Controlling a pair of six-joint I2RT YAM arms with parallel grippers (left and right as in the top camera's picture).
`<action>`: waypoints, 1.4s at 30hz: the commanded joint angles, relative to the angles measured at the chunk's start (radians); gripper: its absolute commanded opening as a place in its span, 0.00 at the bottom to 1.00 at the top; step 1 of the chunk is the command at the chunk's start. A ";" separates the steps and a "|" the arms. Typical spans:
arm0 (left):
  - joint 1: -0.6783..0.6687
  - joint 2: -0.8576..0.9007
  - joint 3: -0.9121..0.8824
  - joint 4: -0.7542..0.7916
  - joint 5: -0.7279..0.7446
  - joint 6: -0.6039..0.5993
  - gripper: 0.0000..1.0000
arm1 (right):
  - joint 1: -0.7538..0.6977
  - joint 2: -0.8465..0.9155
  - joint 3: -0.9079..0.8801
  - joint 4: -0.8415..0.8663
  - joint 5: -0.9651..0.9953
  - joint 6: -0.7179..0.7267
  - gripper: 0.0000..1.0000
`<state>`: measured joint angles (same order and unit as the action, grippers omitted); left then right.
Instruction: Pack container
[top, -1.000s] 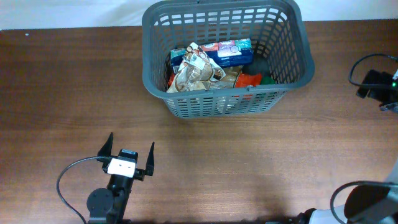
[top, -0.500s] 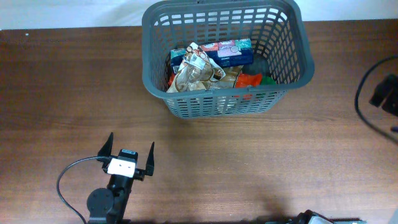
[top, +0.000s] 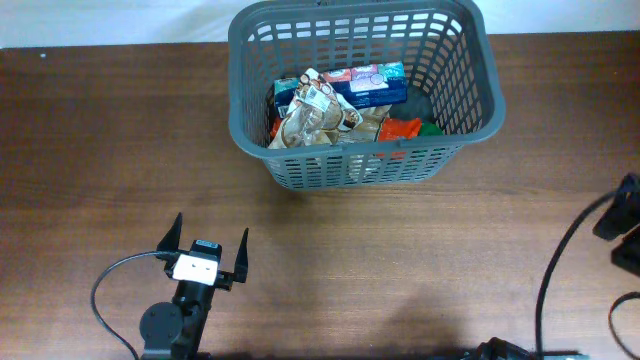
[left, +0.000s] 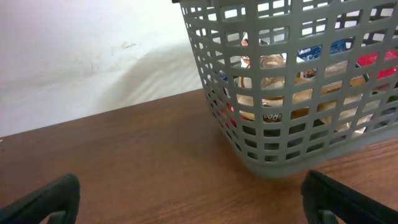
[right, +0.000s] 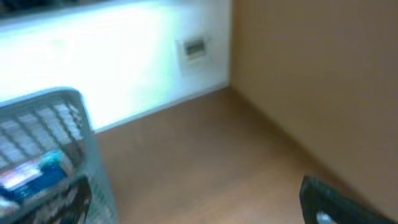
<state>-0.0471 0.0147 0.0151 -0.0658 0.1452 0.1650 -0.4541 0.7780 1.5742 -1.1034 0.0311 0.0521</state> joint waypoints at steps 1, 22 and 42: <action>0.006 -0.010 -0.007 -0.003 -0.011 0.013 0.99 | 0.067 -0.125 -0.153 0.159 -0.065 0.009 0.99; 0.006 -0.010 -0.007 -0.003 -0.011 0.013 0.99 | 0.378 -0.407 -0.657 0.675 -0.308 0.008 0.99; 0.006 -0.010 -0.006 -0.003 -0.011 0.013 0.99 | 0.388 -0.750 -1.094 1.015 -0.282 0.005 0.99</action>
<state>-0.0471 0.0147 0.0151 -0.0666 0.1421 0.1650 -0.0765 0.0734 0.5297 -0.1093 -0.2604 0.0517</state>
